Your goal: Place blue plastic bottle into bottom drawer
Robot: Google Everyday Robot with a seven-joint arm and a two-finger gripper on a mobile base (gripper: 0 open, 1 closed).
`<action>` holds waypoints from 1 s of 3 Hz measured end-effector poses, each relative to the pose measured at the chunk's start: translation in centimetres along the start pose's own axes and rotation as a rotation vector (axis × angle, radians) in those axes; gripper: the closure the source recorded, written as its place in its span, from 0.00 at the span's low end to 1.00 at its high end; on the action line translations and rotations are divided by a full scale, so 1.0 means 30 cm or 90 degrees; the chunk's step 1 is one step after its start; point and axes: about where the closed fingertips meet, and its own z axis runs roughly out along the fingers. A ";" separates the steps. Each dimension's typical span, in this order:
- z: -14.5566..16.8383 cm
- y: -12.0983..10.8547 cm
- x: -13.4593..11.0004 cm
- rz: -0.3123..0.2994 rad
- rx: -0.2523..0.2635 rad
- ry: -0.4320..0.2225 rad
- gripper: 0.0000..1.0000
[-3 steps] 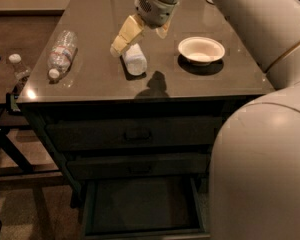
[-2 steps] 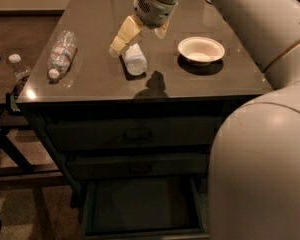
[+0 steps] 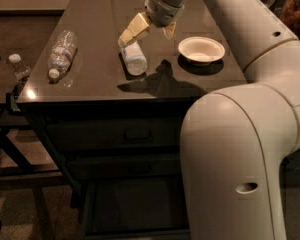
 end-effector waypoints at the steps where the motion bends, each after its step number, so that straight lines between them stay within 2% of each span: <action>1: 0.001 -0.002 -0.005 0.000 0.000 -0.002 0.00; 3: 0.110 0.029 -0.044 0.001 -0.004 0.024 0.00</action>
Offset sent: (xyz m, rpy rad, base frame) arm 0.0054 0.0167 -0.0097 -0.0046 0.0317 0.0107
